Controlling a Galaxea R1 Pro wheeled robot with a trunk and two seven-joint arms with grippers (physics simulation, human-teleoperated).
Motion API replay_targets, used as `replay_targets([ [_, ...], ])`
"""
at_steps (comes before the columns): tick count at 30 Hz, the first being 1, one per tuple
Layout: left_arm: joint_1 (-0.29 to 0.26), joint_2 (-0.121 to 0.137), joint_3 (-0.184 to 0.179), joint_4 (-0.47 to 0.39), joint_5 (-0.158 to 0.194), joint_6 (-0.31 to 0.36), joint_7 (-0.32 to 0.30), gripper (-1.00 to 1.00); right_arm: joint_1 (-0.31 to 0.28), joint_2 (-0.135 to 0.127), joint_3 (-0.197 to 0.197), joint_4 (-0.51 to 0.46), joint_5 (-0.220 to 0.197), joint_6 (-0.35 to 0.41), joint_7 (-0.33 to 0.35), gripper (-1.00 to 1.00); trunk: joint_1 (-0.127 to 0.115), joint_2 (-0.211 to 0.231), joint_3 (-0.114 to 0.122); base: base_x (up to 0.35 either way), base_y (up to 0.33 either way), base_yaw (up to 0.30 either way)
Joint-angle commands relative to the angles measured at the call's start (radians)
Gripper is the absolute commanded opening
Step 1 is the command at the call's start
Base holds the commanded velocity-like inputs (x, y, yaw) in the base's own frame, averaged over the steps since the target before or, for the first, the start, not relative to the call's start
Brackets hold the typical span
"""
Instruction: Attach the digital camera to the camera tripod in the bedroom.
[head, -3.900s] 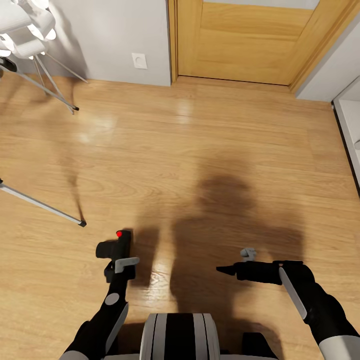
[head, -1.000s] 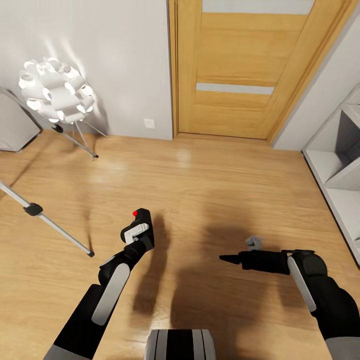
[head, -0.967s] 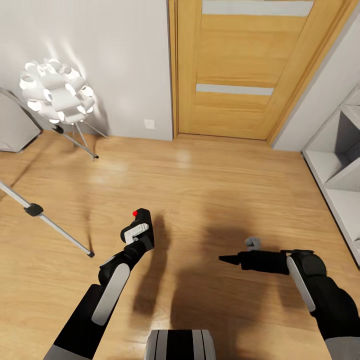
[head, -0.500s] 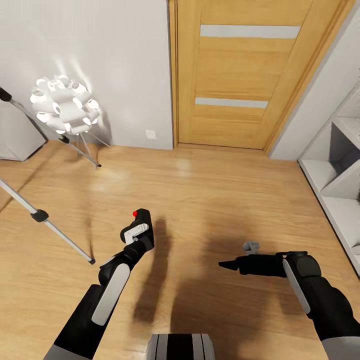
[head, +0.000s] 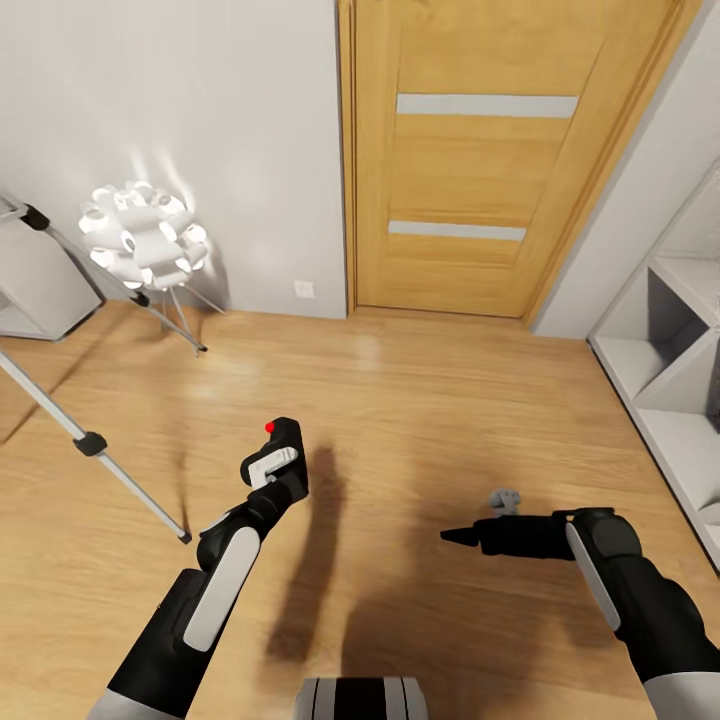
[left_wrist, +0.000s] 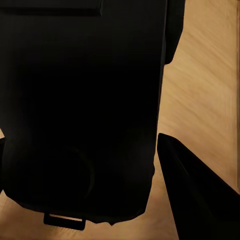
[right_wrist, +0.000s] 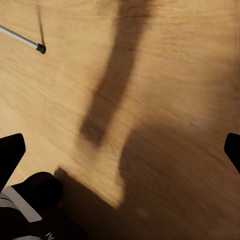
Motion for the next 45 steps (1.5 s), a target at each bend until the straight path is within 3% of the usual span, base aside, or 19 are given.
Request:
replay_targets([
  [1,0.000,0.000,-0.001,-0.001,0.009,0.002,0.007,-1.00,0.000,0.000,-0.001,0.001,-0.007,0.008,-0.002,1.00,-0.001,0.000,0.003,0.000,0.000,0.000],
  [45,-0.001,0.000,-0.001,-0.001,0.009,0.002,0.009,-1.00,0.000,0.007,-0.005,-0.013,-0.002,0.006,-0.001,1.00,-0.020,0.010,0.173,0.000,0.000,0.000],
])
